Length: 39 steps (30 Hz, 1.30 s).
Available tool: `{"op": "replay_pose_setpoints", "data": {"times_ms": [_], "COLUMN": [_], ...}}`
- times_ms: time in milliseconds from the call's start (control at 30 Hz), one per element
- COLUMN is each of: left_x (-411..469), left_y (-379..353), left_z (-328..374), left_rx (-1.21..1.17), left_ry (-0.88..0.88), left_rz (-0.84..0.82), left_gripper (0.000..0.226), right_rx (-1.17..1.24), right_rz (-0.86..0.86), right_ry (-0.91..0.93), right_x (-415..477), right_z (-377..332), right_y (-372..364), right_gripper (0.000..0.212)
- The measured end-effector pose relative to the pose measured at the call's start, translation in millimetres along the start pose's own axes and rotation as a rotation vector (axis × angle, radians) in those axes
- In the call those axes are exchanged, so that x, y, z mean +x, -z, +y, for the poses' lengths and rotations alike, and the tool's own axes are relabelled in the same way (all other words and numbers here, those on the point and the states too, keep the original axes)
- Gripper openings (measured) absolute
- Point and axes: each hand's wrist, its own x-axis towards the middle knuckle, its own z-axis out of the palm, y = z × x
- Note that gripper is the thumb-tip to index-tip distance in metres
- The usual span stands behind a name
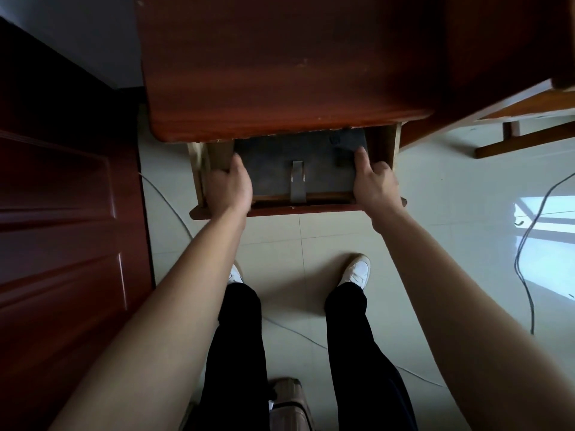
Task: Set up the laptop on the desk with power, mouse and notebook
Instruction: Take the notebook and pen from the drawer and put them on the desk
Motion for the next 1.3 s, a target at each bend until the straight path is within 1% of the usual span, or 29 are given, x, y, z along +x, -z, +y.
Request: {"op": "replay_pose_setpoints", "data": {"times_ms": [67, 133, 200, 300, 367, 433, 467, 567, 633, 700, 800, 867, 933, 967, 1033, 1067, 1100, 1133, 1167, 1200, 1233, 1267, 1300], "left_x": [-10, -19, -31, -55, -61, -61, -60, -57, -50, -39, -23, -11, 3, 9, 25, 32, 39, 46, 49, 49, 47, 45, 45], "left_y": [4, 8, 10, 18, 30, 45, 54, 79, 91, 97, 95, 91, 84, 80, 72, 70, 70, 72, 76, 82, 88, 91, 92], "left_z": [-4, -7, -15, -31, -41, -51, -55, -57, -50, -36, 2, 32, 59, 71, 84, 85, 84, 78, 72, 66, 62, 57, 52], "left_rx": [0.086, 0.219, 0.258, 0.150, 0.084, 0.057, 0.050, -0.013, -0.083, -0.173, -0.414, -0.589, -0.670, -0.626, -0.397, -0.275, -0.113, 0.084, 0.244, 0.291, 0.245, 0.153, 0.081], "left_ry": [-0.058, -0.098, -0.145, -0.292, -0.370, -0.418, -0.439, -0.511, -0.529, -0.500, -0.419, -0.413, -0.423, -0.452, -0.498, -0.485, -0.448, -0.415, -0.430, -0.490, -0.543, -0.543, -0.497], "left_rz": [0.037, 0.017, 0.008, 0.001, 0.022, 0.040, 0.040, 0.044, 0.087, 0.137, 0.203, 0.213, 0.171, 0.167, 0.165, 0.140, 0.138, 0.178, 0.235, 0.266, 0.269, 0.264, 0.258], "left_gripper": [0.041, 0.049, 0.056, 0.050, 0.042, 0.040, 0.040, 0.043, 0.044, 0.043, 0.038, 0.036, 0.032, 0.030, 0.028, 0.032, 0.039, 0.045, 0.050, 0.056, 0.067, 0.079, 0.085], "right_rx": [0.072, 0.107, 0.113, 0.187, 0.220, 0.217, 0.247, 0.356, 0.316, 0.237, 0.051, -0.068, -0.147, -0.177, -0.217, -0.236, -0.267, -0.320, -0.386, -0.450, -0.501, -0.537, -0.561], "right_rz": [0.020, 0.062, 0.110, 0.126, 0.083, 0.010, -0.020, -0.029, -0.046, -0.083, -0.105, -0.080, -0.053, -0.045, -0.038, -0.036, -0.032, -0.022, -0.009, 0.002, 0.008, 0.007, -0.002], "right_ry": [0.020, 0.051, 0.072, 0.109, 0.108, 0.083, 0.057, 0.008, 0.016, 0.043, 0.105, 0.146, 0.166, 0.177, 0.191, 0.195, 0.203, 0.220, 0.248, 0.290, 0.340, 0.388, 0.433], "right_x": [-16, -30, -41, -58, -66, -67, -65, -52, -42, -34, -25, -22, -20, -20, -19, -19, -20, -21, -22, -24, -25, -25, -26], "right_z": [15, 36, 58, 86, 95, 98, 98, 91, 84, 75, 67, 65, 65, 65, 67, 67, 66, 65, 62, 58, 52, 45, 37], "right_y": [2, 3, 2, 2, 4, 5, 5, 2, -3, -10, -19, -22, -24, -25, -27, -28, -29, -30, -31, -33, -36, -40, -42], "right_gripper": [0.054, 0.048, 0.046, 0.046, 0.055, 0.067, 0.069, 0.058, 0.051, 0.042, 0.027, 0.026, 0.026, 0.025, 0.025, 0.025, 0.025, 0.025, 0.025, 0.026, 0.027, 0.027, 0.027]}}
